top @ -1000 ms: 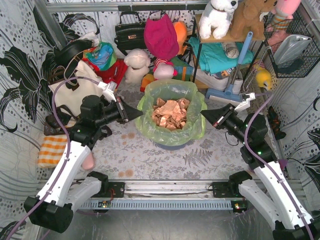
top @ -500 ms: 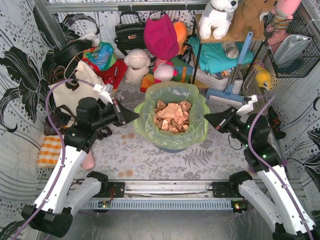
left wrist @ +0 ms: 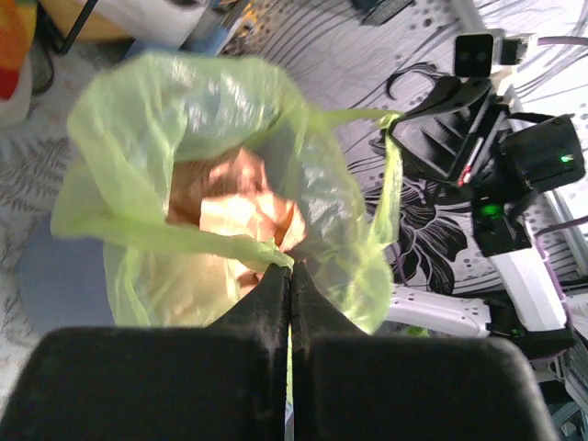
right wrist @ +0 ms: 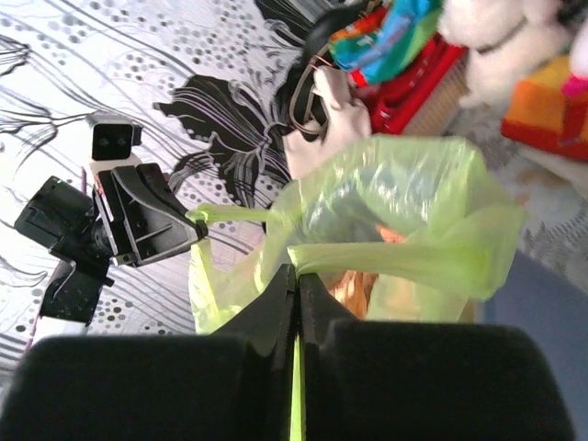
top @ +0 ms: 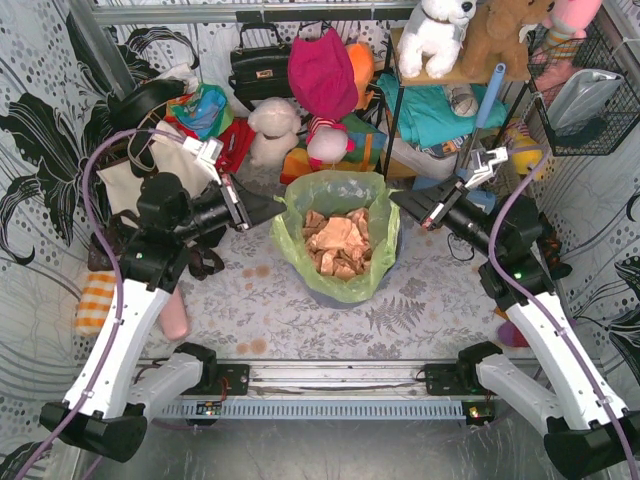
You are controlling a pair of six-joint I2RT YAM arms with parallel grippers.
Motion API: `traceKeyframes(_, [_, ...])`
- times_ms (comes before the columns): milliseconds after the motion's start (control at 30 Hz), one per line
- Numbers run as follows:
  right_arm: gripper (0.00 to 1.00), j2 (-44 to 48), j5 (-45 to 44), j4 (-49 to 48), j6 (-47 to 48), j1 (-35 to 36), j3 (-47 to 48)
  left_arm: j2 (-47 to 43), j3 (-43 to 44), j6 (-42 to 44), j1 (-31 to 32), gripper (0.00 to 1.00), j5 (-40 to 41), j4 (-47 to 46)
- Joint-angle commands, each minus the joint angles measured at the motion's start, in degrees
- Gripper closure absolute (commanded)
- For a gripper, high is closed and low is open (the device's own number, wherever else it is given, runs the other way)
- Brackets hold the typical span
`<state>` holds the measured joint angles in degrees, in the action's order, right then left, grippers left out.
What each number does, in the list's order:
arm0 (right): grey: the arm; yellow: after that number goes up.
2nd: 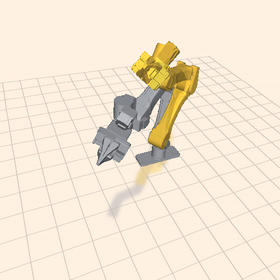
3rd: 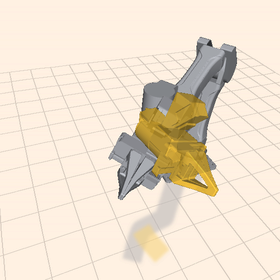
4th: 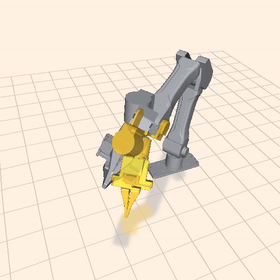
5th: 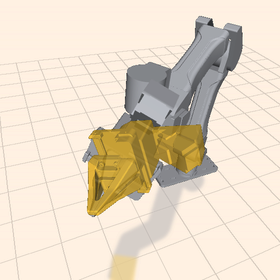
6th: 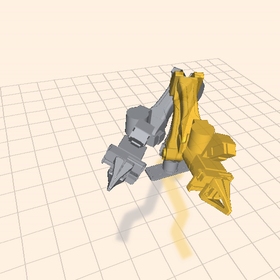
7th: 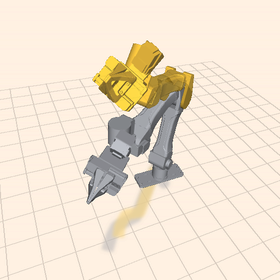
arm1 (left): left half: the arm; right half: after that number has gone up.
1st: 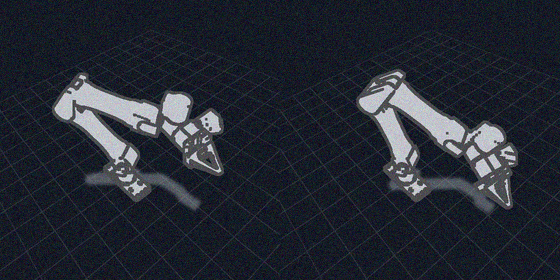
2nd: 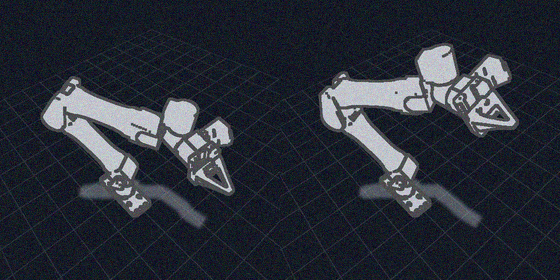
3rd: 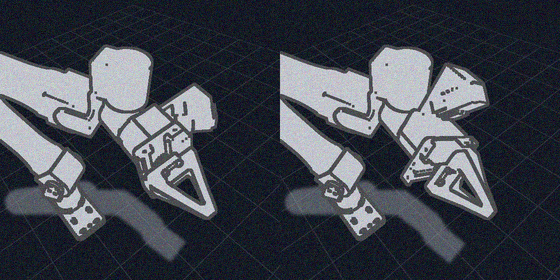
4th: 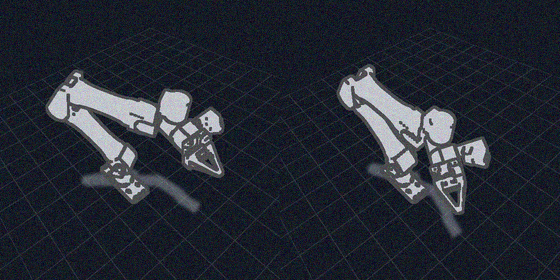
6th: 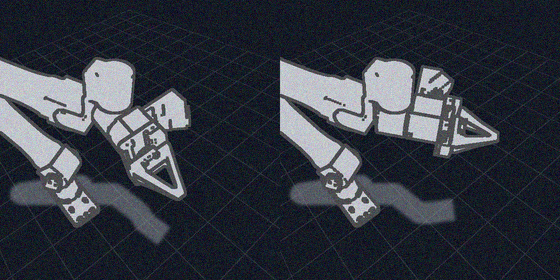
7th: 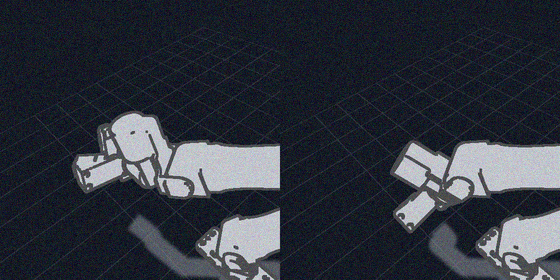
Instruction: Tie the trash bag
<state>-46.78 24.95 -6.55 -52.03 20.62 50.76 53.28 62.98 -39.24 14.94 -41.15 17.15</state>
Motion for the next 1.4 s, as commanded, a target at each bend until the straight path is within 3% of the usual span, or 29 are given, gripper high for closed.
traceKeyframes(0, [1.00,0.2,3.9,-8.9,-1.5,0.4,6.0,0.0,7.0,-2.5,-0.2,1.00,-3.4,-7.1])
traceKeyframes(400, [1.00,-2.1,0.2,-3.8,0.7,0.5,4.6,5.4,6.6,-0.6,-0.2,1.00,0.7,-3.2])
traceKeyframes(600, [1.00,-6.6,-2.0,-9.2,0.6,0.5,3.7,10.1,9.6,5.1,-0.3,1.00,9.0,0.8])
traceKeyframes(867, [1.00,-14.3,-4.9,-12.8,1.1,0.5,5.5,17.0,13.2,10.0,-0.9,1.00,12.2,2.2])
traceKeyframes(1000, [1.00,-18.9,-7.6,-14.4,1.0,0.4,6.5,20.5,14.7,11.3,-1.2,1.00,17.6,2.8])
traceKeyframes(1233, [1.00,-29.8,-8.1,-22.5,-0.2,-0.5,10.9,27.5,18.0,11.9,-2.5,1.00,21.3,-3.1])
traceKeyframes(1367, [1.00,-35.8,-5.5,-33.0,-2.1,-1.2,13.0,30.5,20.0,9.4,-3.1,1.00,18.3,-10.8])
